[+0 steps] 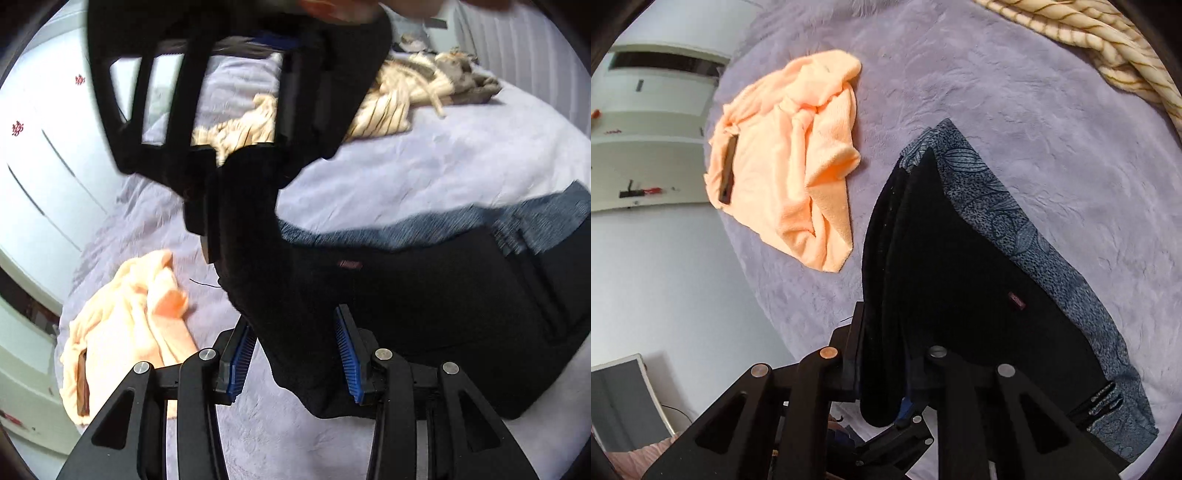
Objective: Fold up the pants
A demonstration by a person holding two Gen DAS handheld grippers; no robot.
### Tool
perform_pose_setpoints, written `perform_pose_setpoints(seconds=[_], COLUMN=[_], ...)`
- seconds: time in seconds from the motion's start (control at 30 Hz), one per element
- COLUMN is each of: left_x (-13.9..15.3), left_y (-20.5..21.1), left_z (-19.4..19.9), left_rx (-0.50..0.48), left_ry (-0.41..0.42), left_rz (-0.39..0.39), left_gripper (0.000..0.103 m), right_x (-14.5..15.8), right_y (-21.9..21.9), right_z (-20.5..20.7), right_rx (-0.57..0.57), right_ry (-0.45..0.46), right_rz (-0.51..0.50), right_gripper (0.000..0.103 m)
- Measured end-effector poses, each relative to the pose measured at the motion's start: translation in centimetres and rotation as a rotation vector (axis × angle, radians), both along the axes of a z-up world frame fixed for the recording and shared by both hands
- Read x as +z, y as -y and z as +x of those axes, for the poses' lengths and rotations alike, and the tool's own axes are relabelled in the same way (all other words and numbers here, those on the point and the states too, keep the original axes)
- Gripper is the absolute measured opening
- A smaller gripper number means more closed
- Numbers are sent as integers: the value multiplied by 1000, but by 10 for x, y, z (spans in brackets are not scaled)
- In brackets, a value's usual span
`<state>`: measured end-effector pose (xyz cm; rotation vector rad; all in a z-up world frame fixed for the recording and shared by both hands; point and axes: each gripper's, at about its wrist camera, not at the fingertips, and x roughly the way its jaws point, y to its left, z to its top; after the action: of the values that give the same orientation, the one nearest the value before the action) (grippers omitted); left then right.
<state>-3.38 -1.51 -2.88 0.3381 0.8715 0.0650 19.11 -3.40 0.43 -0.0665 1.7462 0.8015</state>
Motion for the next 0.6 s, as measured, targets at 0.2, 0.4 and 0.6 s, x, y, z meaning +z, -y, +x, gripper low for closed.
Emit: perform_pose_setpoints(seconds=[0.2,0.4,0.6], left_x=[52,76,51], left_y=[61,156,256], left_z=[-5,-11,-24], left_rx=[-136,-320,-476], left_ry=[66,68,-17], left_rz=[-58,-102,-111], left_gripper=[43,43,43], right_x=[59,96,78], right_y=[109,247,381], right_z=[-11,-39,-79], right_rx=[-206,-414,-627], right_ry=[45,129,144], right_rz=[210,329,352], right_gripper=[18,18,18])
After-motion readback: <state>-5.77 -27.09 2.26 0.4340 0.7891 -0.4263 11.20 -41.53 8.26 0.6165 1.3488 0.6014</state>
